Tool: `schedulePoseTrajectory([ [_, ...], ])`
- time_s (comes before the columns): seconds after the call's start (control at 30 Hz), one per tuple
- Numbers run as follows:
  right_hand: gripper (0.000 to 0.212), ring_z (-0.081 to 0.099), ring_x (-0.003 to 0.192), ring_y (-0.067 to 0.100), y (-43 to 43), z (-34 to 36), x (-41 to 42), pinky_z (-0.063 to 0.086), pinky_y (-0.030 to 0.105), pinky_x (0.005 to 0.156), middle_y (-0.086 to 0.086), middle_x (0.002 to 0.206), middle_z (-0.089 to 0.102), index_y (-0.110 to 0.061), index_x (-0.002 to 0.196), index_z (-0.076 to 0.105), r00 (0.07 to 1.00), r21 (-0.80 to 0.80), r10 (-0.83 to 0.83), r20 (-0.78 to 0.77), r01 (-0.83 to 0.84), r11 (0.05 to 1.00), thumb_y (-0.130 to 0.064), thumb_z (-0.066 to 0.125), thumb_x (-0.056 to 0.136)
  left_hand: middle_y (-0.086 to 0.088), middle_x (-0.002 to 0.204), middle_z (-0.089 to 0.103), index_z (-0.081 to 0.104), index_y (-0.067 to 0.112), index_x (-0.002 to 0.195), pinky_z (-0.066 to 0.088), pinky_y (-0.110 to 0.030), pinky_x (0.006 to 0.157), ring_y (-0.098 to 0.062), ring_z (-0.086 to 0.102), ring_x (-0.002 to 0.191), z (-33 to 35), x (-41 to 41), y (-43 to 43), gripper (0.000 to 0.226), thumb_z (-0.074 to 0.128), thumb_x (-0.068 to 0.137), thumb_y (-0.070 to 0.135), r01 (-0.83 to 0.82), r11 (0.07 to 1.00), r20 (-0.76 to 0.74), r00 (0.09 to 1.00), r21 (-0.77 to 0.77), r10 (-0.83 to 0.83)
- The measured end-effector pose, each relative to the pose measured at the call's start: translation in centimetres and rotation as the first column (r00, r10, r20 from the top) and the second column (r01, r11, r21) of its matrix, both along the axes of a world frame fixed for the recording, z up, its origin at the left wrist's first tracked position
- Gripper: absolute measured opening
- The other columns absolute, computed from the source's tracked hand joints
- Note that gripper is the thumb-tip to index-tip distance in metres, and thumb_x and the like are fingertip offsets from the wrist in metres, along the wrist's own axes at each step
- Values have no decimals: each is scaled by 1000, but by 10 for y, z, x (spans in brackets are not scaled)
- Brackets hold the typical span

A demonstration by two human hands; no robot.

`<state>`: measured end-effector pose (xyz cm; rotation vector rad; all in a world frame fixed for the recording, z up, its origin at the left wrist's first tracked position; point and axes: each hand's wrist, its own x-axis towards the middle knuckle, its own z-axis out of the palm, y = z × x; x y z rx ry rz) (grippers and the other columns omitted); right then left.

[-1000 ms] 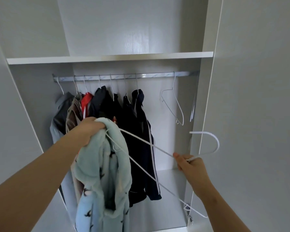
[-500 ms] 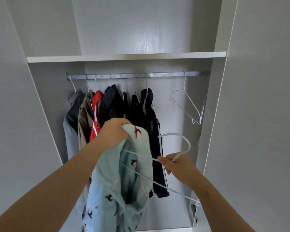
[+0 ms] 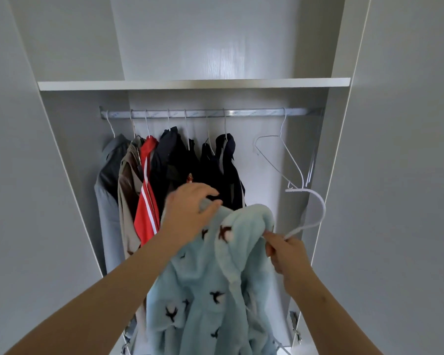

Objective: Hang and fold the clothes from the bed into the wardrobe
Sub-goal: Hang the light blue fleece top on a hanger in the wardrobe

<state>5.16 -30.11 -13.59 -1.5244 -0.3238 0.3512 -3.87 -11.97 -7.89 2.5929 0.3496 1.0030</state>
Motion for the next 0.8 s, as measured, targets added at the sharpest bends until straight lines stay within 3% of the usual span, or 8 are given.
schedulePoseTrajectory([
  [0.1, 52, 24, 29, 7, -4, 1, 6, 21, 17, 33, -2, 35, 32, -15, 39, 44, 995, 94, -42, -87, 51, 994, -19, 60, 88, -4, 135, 44, 47, 18, 131, 34, -46, 102, -25, 40, 125, -10, 7, 16, 44, 48, 92, 39, -286, 957, -22, 958, -39, 285],
  [0.17, 52, 23, 29, 7, -3, 5, 5, 21, 15, 32, -4, 34, 33, -16, 39, 43, 993, 132, -40, -107, 54, 990, -17, 60, 88, -10, 140, 36, 32, 16, 140, 34, -50, 102, -30, 40, 126, -16, 15, 21, 54, 43, 94, 42, -304, 925, -134, 951, -229, 279],
  [0.23, 54, 23, 28, 6, -3, 8, 6, 21, 15, 31, -4, 34, 32, -17, 37, 42, 994, 161, -34, -108, 51, 986, -16, 59, 88, -15, 132, 44, 26, 12, 141, 40, -47, 96, -33, 48, 116, -19, 20, 27, 54, 38, 97, 40, -248, 891, -151, 967, -381, 205],
  [0.37, 53, 22, 30, 7, -3, 11, 13, 22, 16, 34, -5, 34, 29, -15, 37, 43, 998, 124, -48, -51, 54, 991, -17, 60, 87, -14, 82, 56, 52, -2, 105, 38, -33, 65, -36, 58, 82, -11, 23, 36, 26, 41, 98, 21, -228, 949, 31, 970, -218, 241],
  [0.5, 56, 25, 35, 8, -1, 6, 17, 25, 17, 40, 1, 42, 32, -19, 33, 42, 998, 48, -52, 42, 50, 998, -21, 61, 86, -14, 77, 63, 65, -3, 93, 28, -18, 60, -22, 55, 70, 25, 25, 43, 23, 53, 94, 18, -169, 968, 266, 940, -184, 214],
  [0.6, 59, 26, 36, 7, -3, 4, 17, 26, 13, 40, -3, 40, 34, -19, 32, 42, 993, 14, 27, 115, -28, 1000, -23, 59, 88, -2, 70, 56, 68, 0, 91, 26, -14, 57, -11, 46, 61, 54, 23, 55, 19, 59, 90, 17, -153, 981, 364, 912, -120, 187],
  [0.7, 59, 27, 37, 6, -4, 16, 17, 27, 11, 41, -8, 37, 33, -20, 33, 41, 972, -45, 111, 205, -104, 994, -29, 60, 87, 1, 68, 54, 68, 3, 89, 28, -17, 58, -13, 47, 62, 71, 23, 73, 18, 63, 87, 20, -145, 988, 361, 920, -51, 154],
  [0.8, 58, 26, 37, 6, -6, 27, 16, 27, 12, 41, -8, 37, 33, -19, 33, 40, 950, -65, 168, 264, -156, 986, -29, 62, 86, -8, 69, 58, 66, 5, 85, 31, -25, 60, -17, 49, 66, 76, 22, 90, 19, 64, 87, 23, -162, 986, 210, 966, 47, 149],
])
